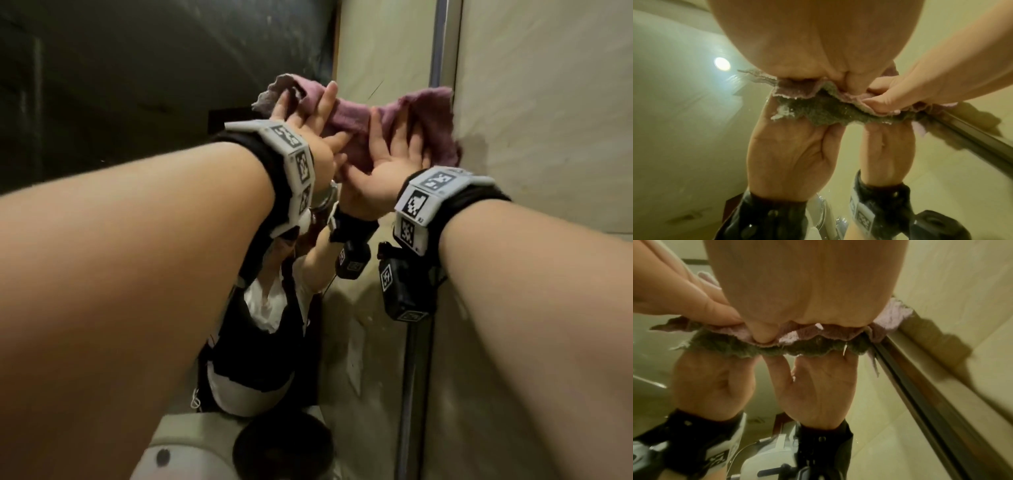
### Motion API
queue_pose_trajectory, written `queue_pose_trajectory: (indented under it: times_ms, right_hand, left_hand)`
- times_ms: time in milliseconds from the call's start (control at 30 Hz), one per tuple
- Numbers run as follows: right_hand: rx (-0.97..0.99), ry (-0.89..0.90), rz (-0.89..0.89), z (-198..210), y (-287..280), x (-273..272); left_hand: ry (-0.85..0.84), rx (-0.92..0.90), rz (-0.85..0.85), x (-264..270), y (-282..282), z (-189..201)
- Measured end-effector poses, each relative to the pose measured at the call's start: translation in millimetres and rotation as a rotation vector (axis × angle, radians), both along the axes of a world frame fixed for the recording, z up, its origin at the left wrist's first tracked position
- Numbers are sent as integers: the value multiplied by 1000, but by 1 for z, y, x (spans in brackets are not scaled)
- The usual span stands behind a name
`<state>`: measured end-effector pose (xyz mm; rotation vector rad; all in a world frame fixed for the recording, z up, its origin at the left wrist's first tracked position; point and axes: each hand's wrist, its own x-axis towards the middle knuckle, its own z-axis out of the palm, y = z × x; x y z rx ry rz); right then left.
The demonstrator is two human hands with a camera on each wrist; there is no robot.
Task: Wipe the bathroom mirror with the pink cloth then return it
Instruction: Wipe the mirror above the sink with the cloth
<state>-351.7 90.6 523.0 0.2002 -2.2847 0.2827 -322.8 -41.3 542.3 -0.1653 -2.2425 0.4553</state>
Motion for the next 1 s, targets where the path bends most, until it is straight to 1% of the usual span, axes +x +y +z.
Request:
queue_pose_trajectory:
  times_ms: [133, 233, 333, 433, 533, 600, 700, 867, 933, 1000]
  right_hand:
    - [-41, -2, 4, -11, -3, 4]
    - [-40, -46, -3, -32, -2, 7]
    - [-25, -94, -23, -54, 3, 7]
    - [-32, -125, -20, -55, 2, 12]
    - [-31, -167, -23, -44, 1, 18]
    - [-8, -155, -31, -42, 3, 19]
    - [-16, -175, -37, -60, 3, 17]
    - [-4, -205, -31, -98, 1, 13]
    - [6, -208, -33, -97, 2, 12]
    - [28, -213, -36, -84, 5, 13]
  left_hand:
    - [-99, 46, -40, 1, 2, -3]
    - [-156, 50, -48, 2, 7, -20]
    - [-198, 0, -30, 3, 11, -42]
    - [-213, -28, -31, 5, 4, -46]
    - [-240, 26, -57, 8, 3, -40]
    - [-246, 55, -67, 10, 6, -41]
    - [-266, 55, -62, 12, 8, -57]
    - [-284, 15, 8, 11, 6, -88]
    - [-270, -6, 10, 6, 2, -92]
    - [-248, -12, -5, 2, -3, -90]
